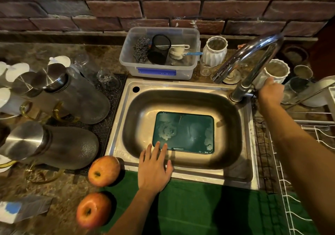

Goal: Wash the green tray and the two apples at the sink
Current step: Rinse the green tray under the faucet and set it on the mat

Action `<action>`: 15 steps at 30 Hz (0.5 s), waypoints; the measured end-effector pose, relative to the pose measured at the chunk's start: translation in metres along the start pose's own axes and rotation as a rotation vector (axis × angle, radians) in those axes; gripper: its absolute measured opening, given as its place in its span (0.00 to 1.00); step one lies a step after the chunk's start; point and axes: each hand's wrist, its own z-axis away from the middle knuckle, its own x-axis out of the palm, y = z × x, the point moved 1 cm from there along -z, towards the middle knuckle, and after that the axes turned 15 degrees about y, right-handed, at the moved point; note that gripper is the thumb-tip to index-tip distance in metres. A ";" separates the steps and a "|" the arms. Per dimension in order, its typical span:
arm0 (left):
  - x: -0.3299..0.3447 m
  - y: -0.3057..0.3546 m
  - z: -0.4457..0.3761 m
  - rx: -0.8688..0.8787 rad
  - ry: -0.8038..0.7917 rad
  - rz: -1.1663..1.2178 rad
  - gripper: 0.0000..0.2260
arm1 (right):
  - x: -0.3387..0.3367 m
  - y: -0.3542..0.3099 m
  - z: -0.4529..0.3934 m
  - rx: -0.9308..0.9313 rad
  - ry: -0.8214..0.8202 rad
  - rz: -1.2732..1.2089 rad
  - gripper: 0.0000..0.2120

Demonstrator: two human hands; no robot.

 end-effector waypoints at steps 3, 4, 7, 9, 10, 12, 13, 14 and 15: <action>-0.001 0.000 0.000 0.001 0.001 0.005 0.28 | -0.001 -0.001 -0.001 0.027 -0.006 -0.046 0.27; -0.001 0.000 0.000 0.001 0.003 0.006 0.28 | -0.002 -0.002 -0.001 0.037 -0.014 -0.059 0.27; -0.001 0.000 0.000 0.002 0.008 0.006 0.28 | -0.003 -0.001 -0.004 0.086 -0.027 -0.095 0.26; -0.002 0.000 0.000 0.001 0.007 0.009 0.28 | -0.002 0.001 -0.009 0.100 -0.039 -0.099 0.26; -0.002 0.001 0.000 0.003 0.007 0.012 0.28 | -0.001 0.003 -0.011 0.104 -0.042 -0.101 0.26; -0.002 0.001 -0.001 0.002 0.005 0.016 0.28 | -0.001 0.005 -0.012 0.132 -0.042 -0.120 0.25; -0.002 0.001 -0.001 0.001 0.005 0.016 0.28 | -0.002 0.005 -0.012 0.151 -0.041 -0.130 0.24; -0.001 0.001 -0.001 0.003 0.007 0.016 0.28 | -0.002 0.006 -0.011 0.170 -0.044 -0.146 0.24; -0.002 0.001 0.000 0.009 0.008 0.017 0.28 | -0.002 0.007 -0.009 0.198 -0.046 -0.163 0.24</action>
